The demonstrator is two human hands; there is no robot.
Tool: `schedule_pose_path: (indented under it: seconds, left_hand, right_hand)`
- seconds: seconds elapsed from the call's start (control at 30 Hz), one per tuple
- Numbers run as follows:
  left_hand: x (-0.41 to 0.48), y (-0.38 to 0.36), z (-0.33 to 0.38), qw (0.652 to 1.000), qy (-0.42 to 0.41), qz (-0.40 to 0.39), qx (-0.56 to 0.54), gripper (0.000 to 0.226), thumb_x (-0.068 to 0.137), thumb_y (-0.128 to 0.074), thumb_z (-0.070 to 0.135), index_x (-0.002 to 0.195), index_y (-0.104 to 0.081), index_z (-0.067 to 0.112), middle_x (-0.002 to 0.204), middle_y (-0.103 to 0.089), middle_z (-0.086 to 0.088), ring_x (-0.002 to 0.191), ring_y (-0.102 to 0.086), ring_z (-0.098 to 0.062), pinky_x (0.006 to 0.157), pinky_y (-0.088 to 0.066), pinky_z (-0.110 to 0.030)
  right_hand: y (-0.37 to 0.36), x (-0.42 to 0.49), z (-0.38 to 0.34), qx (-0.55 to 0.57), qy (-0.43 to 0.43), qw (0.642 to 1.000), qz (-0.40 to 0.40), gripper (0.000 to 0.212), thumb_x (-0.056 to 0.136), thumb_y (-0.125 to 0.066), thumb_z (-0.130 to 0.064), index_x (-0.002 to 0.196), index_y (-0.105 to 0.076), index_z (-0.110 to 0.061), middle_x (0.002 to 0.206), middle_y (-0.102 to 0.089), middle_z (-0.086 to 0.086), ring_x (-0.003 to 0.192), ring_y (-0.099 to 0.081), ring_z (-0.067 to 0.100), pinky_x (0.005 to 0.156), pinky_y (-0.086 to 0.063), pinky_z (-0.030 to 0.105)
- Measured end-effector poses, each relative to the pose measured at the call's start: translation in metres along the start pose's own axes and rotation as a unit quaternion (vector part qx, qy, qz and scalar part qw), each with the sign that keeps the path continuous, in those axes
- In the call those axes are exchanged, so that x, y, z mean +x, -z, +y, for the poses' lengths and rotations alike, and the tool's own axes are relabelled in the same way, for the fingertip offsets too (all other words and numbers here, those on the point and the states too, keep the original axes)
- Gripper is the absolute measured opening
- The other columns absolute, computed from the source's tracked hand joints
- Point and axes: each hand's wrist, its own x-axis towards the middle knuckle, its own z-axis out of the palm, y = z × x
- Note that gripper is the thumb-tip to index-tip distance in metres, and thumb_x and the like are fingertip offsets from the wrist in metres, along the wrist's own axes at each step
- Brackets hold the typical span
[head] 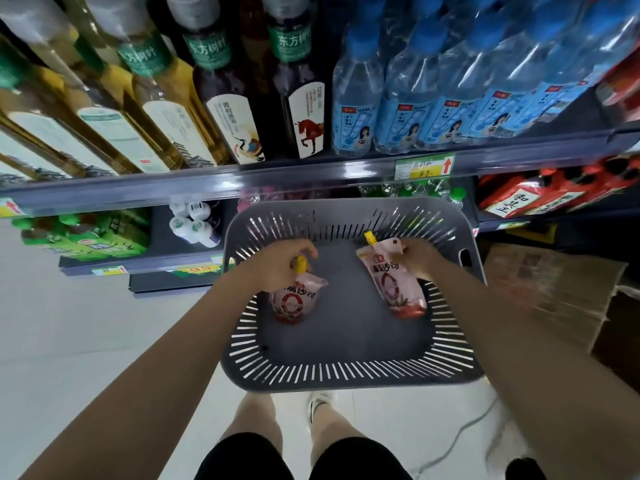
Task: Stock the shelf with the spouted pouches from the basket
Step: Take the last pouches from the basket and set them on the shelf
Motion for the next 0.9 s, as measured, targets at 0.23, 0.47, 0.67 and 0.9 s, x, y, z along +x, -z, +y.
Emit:
schedule_pose_path:
  seconds: [0.23,0.47,0.67,0.9]
  left_hand:
    - [0.008,-0.015,-0.006,0.991,0.025,0.129,0.039,0.036,0.088,-0.054,0.001,0.122,-0.054,0.011,0.113,-0.062,-0.010,0.104,-0.058,-0.027,0.092,-0.044,-0.034]
    - [0.014,-0.040,-0.012,0.970,0.076,0.215,0.085,0.067,0.080,-0.064,0.017,0.140,-0.036,0.022,0.137,-0.042,-0.011,0.130,-0.032,-0.033,0.107,-0.028,-0.047]
    - [0.023,-0.062,-0.016,0.958,0.070,0.268,0.071,0.094,0.070,-0.074,0.042,0.146,-0.019,0.031,0.145,-0.022,-0.015,0.131,-0.023,-0.035,0.103,-0.034,-0.051]
    - [0.043,-0.087,-0.022,0.952,0.135,0.238,0.136,0.100,0.071,-0.071,0.047,0.144,-0.003,0.034,0.148,0.002,-0.007,0.127,-0.030,-0.038,0.098,-0.040,-0.054]
  right_hand:
    - [-0.039,0.008,0.020,-0.102,-0.045,0.994,-0.010,0.101,0.067,-0.082,-0.025,0.143,-0.018,-0.010,0.141,-0.034,0.018,0.129,-0.037,0.034,0.103,-0.038,0.037]
    - [-0.073,0.003,0.025,-0.328,-0.023,0.944,0.023,0.114,0.064,-0.079,-0.039,0.144,0.000,-0.023,0.139,-0.029,0.017,0.128,-0.033,0.037,0.095,-0.042,0.055]
    - [-0.072,0.002,0.017,-0.219,-0.064,0.974,0.002,0.119,0.058,-0.083,-0.037,0.144,-0.003,-0.019,0.140,-0.027,0.020,0.130,-0.031,0.040,0.100,-0.038,0.049]
    - [-0.063,-0.024,0.006,-0.085,-0.070,0.994,0.013,0.118,0.055,-0.079,-0.042,0.143,-0.002,-0.027,0.138,-0.026,0.019,0.129,-0.029,0.042,0.104,-0.035,0.046]
